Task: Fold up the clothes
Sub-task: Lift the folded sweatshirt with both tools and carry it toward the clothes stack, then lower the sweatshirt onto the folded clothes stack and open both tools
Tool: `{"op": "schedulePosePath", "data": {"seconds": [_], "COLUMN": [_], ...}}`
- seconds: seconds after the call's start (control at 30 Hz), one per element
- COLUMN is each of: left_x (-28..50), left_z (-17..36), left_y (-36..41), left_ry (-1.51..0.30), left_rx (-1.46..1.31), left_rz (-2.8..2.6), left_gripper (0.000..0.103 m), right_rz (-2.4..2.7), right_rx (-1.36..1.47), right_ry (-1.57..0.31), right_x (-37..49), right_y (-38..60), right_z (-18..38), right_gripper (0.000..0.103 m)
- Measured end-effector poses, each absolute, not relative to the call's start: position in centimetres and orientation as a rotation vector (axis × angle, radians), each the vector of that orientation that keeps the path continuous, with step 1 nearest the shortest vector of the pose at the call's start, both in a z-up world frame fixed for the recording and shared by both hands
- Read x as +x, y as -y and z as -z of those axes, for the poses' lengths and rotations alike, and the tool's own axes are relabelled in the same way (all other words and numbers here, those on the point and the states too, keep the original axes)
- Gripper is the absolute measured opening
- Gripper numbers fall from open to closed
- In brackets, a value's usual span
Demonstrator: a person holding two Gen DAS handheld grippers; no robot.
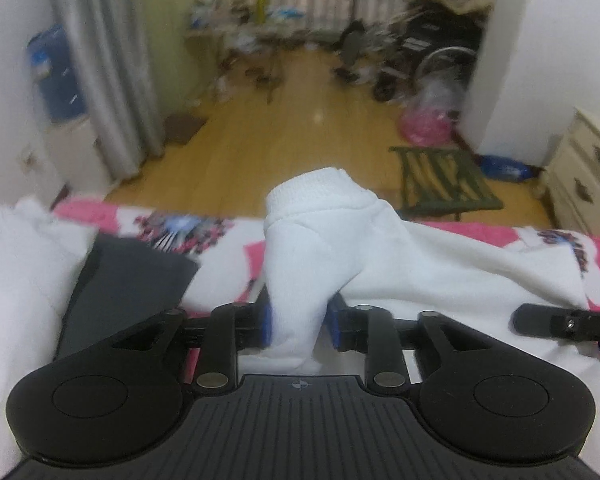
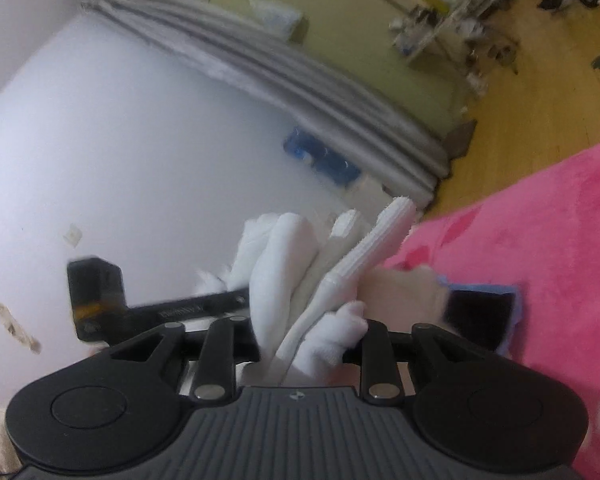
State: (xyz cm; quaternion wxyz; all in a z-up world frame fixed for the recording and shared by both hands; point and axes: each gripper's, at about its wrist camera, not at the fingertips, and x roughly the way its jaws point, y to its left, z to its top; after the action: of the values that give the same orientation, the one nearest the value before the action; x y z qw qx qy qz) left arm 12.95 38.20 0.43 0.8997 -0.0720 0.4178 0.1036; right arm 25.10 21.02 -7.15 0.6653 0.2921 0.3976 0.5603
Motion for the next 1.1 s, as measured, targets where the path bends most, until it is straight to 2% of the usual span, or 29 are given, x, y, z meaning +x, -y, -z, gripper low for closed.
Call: {"op": "schedulePosePath", "data": {"seconds": [0.03,0.1,0.17,0.3,0.33,0.37,0.4,0.5,0.53,0.63,0.77,0.9,1.1], "left_x": [12.9,12.4,11.3,7.7,6.7,5.7,4.6,1.2,0.2,-2.8,-5.4,-8.0,-8.9], "left_z": [-0.5,-1.6,-3.0,-6.2,-7.0,-7.8,-8.6,-10.4,-10.5,-10.0,-8.4,-6.7,-5.4], "left_y": [-38.8,-40.0,-41.0,-41.3,-41.1,-40.4,-39.5,-36.7,-35.8,-33.0,-33.0,-34.6,-34.6], "left_ry": [-0.869,-0.815,-0.746,-0.645,-0.63,-0.623,-0.617,-0.632,-0.647,-0.692,-0.683,-0.631,-0.588], "left_rx": [-0.176,-0.247,-0.314,-0.365,-0.364,-0.345,-0.328,-0.271,-0.244,-0.201,-0.367,-0.613,-0.667], "left_rz": [-0.241,-0.286,-0.318,-0.323,-0.317,-0.299,-0.278,-0.231,-0.232,-0.246,-0.302,-0.334,-0.321], "left_gripper": [0.042,0.043,0.047,0.048,0.048,0.048,0.048,0.048,0.048,0.048,0.048,0.048,0.048], "right_rz": [-1.256,-1.256,-1.25,-1.222,-1.204,-1.197,-1.219,-1.279,-1.298,-1.351,-1.469,-1.521,-1.365], "right_rx": [0.652,0.729,0.768,0.719,0.707,0.688,0.646,0.52,0.478,0.352,0.189,0.29,0.527], "right_ry": [-0.923,-0.991,-1.021,-1.044,-1.041,-1.03,-1.0,-0.908,-0.877,-0.781,-0.682,-0.896,-1.218], "right_x": [25.6,26.5,27.0,27.4,27.5,27.4,26.8,24.7,24.1,22.1,18.1,14.7,14.6], "right_y": [-21.2,-20.7,-20.3,-20.0,-19.7,-19.4,-19.0,-18.0,-17.7,-16.7,-16.2,-16.7,-17.4], "right_z": [7.6,8.3,8.3,7.5,7.3,6.8,5.9,3.3,2.4,-0.3,-3.8,-4.2,-1.1], "right_gripper": [0.038,0.04,0.047,0.051,0.06,0.075,0.079,0.078,0.072,0.067,0.065,0.064,0.061]}}
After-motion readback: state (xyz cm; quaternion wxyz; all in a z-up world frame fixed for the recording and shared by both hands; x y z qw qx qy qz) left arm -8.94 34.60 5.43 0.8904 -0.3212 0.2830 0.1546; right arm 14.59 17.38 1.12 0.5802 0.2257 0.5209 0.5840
